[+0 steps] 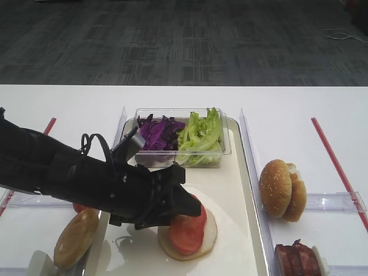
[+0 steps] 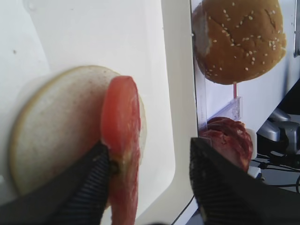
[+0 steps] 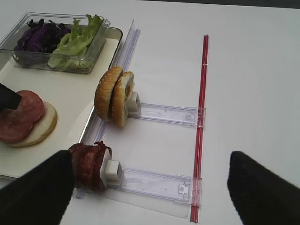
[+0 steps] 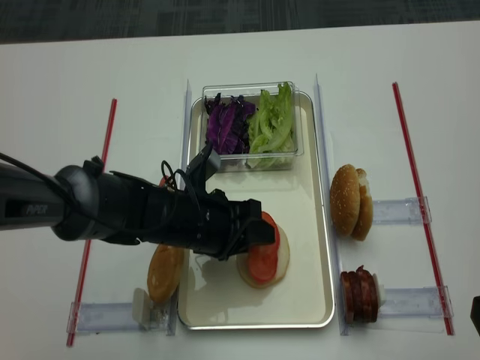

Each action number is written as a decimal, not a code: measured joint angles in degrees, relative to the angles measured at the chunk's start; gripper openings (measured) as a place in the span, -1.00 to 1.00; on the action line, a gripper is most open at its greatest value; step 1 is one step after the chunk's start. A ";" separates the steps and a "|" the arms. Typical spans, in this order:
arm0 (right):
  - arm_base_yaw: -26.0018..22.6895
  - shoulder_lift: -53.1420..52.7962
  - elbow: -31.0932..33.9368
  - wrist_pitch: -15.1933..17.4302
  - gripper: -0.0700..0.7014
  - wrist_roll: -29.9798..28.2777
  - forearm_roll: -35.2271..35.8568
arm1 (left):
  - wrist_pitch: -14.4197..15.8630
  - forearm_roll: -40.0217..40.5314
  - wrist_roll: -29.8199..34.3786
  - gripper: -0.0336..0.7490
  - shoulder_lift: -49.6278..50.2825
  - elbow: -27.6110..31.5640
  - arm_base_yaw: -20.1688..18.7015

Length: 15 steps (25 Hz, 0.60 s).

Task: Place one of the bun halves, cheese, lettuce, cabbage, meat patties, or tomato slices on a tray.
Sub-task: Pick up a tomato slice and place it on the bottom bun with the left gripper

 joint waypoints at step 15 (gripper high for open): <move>0.00 0.00 0.00 0.00 0.87 0.00 0.00 | 0.37 0.00 0.18 0.38 0.00 -0.08 0.00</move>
